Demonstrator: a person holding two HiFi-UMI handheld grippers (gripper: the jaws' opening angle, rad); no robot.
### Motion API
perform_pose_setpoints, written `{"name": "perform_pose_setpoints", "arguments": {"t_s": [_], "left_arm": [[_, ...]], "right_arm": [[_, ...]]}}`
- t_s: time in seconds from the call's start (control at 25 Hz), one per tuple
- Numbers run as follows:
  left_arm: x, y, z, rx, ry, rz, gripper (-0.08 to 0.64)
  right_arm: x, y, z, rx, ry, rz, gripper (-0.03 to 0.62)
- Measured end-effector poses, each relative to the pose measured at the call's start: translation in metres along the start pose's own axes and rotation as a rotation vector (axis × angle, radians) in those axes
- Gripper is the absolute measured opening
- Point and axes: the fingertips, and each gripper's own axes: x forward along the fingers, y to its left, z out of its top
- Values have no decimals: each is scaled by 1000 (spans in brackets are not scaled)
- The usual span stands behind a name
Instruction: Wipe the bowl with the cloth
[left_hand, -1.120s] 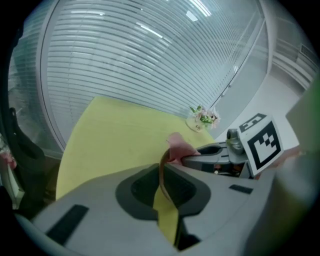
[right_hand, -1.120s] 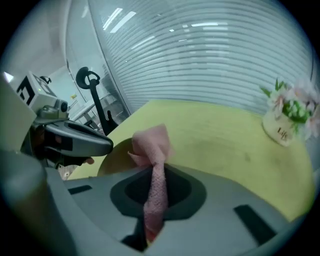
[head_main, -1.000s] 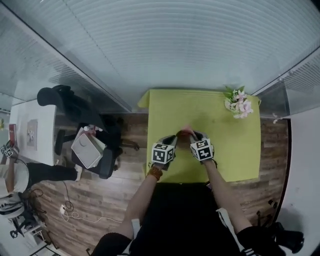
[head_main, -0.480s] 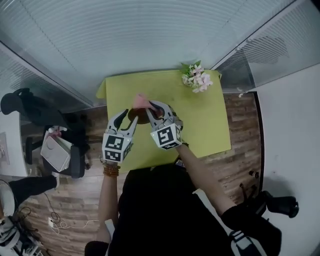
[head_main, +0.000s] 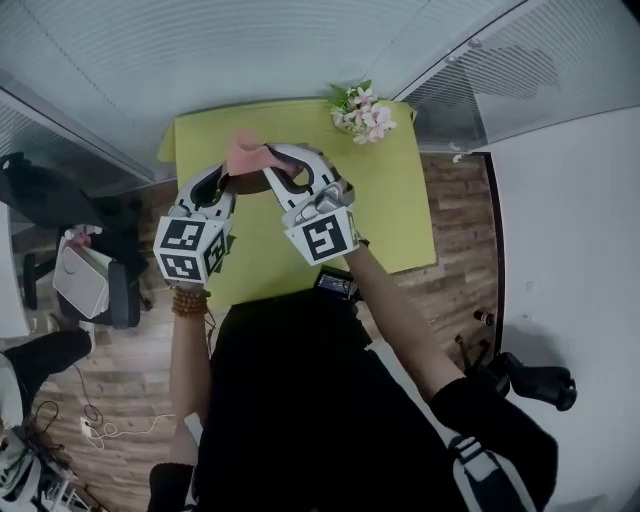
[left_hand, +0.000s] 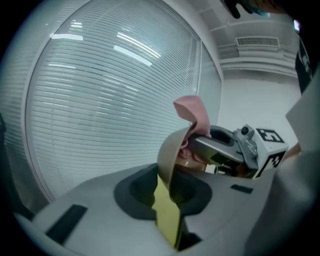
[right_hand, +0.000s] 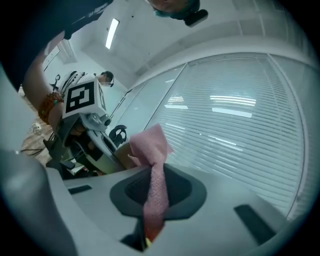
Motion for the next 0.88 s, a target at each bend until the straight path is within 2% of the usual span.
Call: {"name": "perform_pose_setpoints", "arguments": {"t_s": [0.08, 0.16, 0.28, 0.4, 0.52, 0.72, 0.88], "left_arm": [[-5, 1, 21, -63, -70, 27, 40], [-13, 1, 39, -53, -126, 69, 30], [-27, -9, 64, -6, -208, 104, 26], [-38, -24, 79, 6, -275, 120, 28], [-45, -31, 88, -15, -333, 120, 40], [-54, -34, 92, -113, -422, 69, 54], [-69, -30, 100, -213, -501, 80, 63]], "right_arm": [[-2, -9, 8, 12, -11, -22, 28], [-4, -17, 22, 85, -44, -51, 28], [-15, -33, 49, 338, -145, -111, 35], [-30, -39, 45, 510, -120, -129, 41], [-37, -40, 36, 731, -121, -157, 47], [-44, -36, 33, 998, -154, -187, 66], [-42, -31, 37, 1179, -181, -189, 74]]}}
